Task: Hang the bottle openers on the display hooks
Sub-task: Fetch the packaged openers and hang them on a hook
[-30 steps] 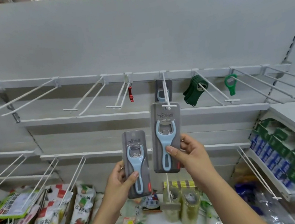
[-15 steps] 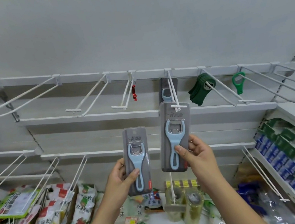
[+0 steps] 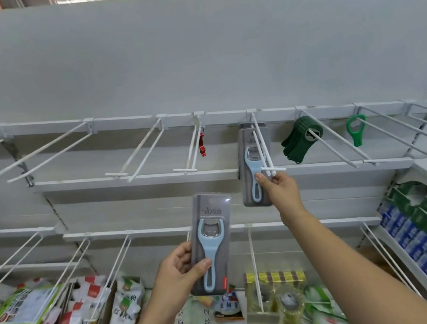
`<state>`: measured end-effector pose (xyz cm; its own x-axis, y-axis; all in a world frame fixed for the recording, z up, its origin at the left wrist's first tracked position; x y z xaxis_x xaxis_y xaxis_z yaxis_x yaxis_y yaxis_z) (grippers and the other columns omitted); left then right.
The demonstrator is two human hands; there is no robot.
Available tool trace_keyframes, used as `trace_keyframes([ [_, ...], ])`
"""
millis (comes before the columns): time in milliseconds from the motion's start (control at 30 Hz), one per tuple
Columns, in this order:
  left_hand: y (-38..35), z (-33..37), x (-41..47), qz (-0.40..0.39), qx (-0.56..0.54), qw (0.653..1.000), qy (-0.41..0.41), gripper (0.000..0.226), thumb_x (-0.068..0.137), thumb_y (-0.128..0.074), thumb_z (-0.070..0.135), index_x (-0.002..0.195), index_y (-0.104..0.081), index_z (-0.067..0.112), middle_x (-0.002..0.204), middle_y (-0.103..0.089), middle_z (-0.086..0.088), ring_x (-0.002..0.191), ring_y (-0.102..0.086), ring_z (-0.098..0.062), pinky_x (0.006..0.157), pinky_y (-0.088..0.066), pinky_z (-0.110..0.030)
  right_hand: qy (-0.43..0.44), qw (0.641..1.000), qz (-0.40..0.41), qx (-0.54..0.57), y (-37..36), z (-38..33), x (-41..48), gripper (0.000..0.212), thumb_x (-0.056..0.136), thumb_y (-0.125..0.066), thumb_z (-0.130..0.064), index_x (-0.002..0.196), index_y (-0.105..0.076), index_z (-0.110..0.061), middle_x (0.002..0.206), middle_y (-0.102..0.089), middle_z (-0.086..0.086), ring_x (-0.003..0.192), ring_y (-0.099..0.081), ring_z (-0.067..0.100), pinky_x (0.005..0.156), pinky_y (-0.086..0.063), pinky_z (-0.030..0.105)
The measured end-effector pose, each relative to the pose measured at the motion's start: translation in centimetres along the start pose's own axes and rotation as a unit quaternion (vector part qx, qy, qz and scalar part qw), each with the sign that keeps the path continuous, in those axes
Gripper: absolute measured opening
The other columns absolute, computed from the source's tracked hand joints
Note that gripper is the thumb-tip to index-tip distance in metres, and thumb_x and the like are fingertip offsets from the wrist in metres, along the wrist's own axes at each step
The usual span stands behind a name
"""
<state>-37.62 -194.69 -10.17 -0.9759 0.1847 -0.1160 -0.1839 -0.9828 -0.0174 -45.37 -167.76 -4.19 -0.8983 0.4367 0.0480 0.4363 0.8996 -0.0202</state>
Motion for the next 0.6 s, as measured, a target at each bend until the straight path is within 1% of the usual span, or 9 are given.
trace_keyframes([
  [67, 0.2, 0.0, 0.1, 0.003, 0.0, 1.0, -0.002, 0.054, 0.068, -0.081, 0.02, 0.118, -0.063, 0.013, 0.108, -0.077, -0.003, 0.101, -0.073, -0.021, 0.089, -0.058, -0.04, -0.003, 1.0, 0.005, -0.009, -0.4, -0.7, 1.1, 0.012, 0.092, -0.07, -0.016, 0.086, -0.066, -0.006, 0.073, -0.068, 0.002, 0.065, -0.066, 0.012, 0.057, -0.051, 0.02],
  [133, 0.3, 0.1, 0.1, 0.003, 0.0, 1.0, -0.003, 0.053, 0.067, -0.081, 0.021, 0.117, -0.064, 0.014, 0.107, -0.077, -0.002, 0.1, -0.073, -0.02, 0.089, -0.058, -0.04, -0.008, 1.0, 0.007, -0.024, -0.8, -1.1, 1.9, 0.026, 0.092, -0.071, -0.02, 0.071, -0.058, -0.013, 0.062, -0.057, -0.001, 0.053, -0.053, 0.008, 0.05, -0.042, 0.02],
  [200, 0.2, 0.1, 0.0, -0.002, 0.002, 1.0, -0.004, 0.051, 0.068, -0.08, 0.022, 0.116, -0.064, 0.016, 0.106, -0.077, 0.0, 0.098, -0.073, -0.019, 0.085, -0.059, -0.037, -0.011, 0.999, 0.004, -0.048, -0.9, -0.9, 2.4, 0.032, 0.092, -0.07, -0.027, 0.067, -0.054, -0.017, 0.061, -0.055, -0.002, 0.055, -0.05, 0.011, 0.053, -0.04, 0.023],
  [300, -0.1, 0.1, -0.3, -0.008, 0.002, 1.0, -0.004, 0.049, 0.069, -0.08, 0.021, 0.115, -0.064, 0.018, 0.106, -0.077, 0.001, 0.098, -0.073, -0.017, 0.084, -0.059, -0.033, -0.013, 0.997, 0.01, -0.072, -0.6, 0.1, 2.6, 0.024, 0.093, -0.068, -0.033, 0.075, -0.063, -0.017, 0.07, -0.064, -0.001, 0.07, -0.061, 0.016, 0.064, -0.047, 0.026],
  [400, -0.6, -0.1, -0.7, -0.015, -0.002, 1.0, -0.006, 0.051, 0.069, -0.08, 0.021, 0.117, -0.063, 0.017, 0.108, -0.077, -0.001, 0.1, -0.073, -0.018, 0.085, -0.059, -0.033, -0.007, 0.996, 0.032, -0.086, 0.1, 1.2, 2.2, 0.026, 0.089, -0.072, -0.038, 0.083, -0.07, -0.012, 0.064, -0.06, -0.006, 0.065, -0.057, 0.012, 0.062, -0.044, 0.024],
  [433, -0.8, 0.0, -0.9, -0.019, -0.003, 1.0, -0.007, 0.051, 0.069, -0.079, 0.021, 0.117, -0.063, 0.017, 0.108, -0.077, -0.001, 0.1, -0.073, -0.018, 0.084, -0.059, -0.032, -0.009, 0.996, 0.031, -0.081, 0.4, 1.6, 2.2, 0.033, 0.087, -0.073, -0.039, 0.096, -0.073, -0.008, 0.074, -0.067, -0.003, 0.074, -0.063, 0.014, 0.07, -0.047, 0.024],
  [467, -1.1, 0.0, -1.1, -0.023, -0.004, 1.0, -0.008, 0.05, 0.07, -0.079, 0.019, 0.117, -0.063, 0.016, 0.107, -0.077, 0.0, 0.1, -0.073, -0.017, 0.083, -0.059, -0.031, -0.016, 0.997, 0.031, -0.072, 0.8, 2.0, 2.0, 0.045, 0.086, -0.075, -0.041, 0.113, -0.071, -0.005, 0.092, -0.072, 0.002, 0.09, -0.067, 0.018, 0.081, -0.05, 0.027],
  [533, -1.5, 0.1, -1.4, -0.032, -0.002, 0.999, -0.01, 0.048, 0.072, -0.079, 0.017, 0.117, -0.063, 0.017, 0.108, -0.077, 0.0, 0.101, -0.073, -0.017, 0.082, -0.059, -0.029, -0.04, 0.996, 0.038, -0.064, 1.5, 2.6, 1.4, 0.07, 0.083, -0.077, -0.043, 0.138, -0.055, -0.006, 0.126, -0.066, 0.009, 0.118, -0.061, 0.025, 0.101, -0.047, 0.034],
  [600, -2.0, 0.2, -1.7, -0.034, -0.001, 0.999, -0.013, 0.045, 0.074, -0.078, 0.015, 0.116, -0.063, 0.017, 0.107, -0.077, 0.001, 0.1, -0.073, -0.016, 0.08, -0.059, -0.027, -0.048, 0.996, 0.045, -0.063, 2.1, 2.8, 0.5, 0.081, 0.083, -0.077, -0.045, 0.147, -0.044, -0.008, 0.141, -0.056, 0.011, 0.128, -0.054, 0.027, 0.106, -0.042, 0.037],
])
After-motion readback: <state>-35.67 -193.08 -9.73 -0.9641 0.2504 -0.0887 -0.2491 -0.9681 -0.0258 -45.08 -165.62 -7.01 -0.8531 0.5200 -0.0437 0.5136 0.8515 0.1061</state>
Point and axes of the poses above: each hand's wrist, its own x-axis towards the middle knuckle, its own y-axis out of the back of the hand, z = x × y, the point moved 1 cm from there along x, towards the middle knuckle
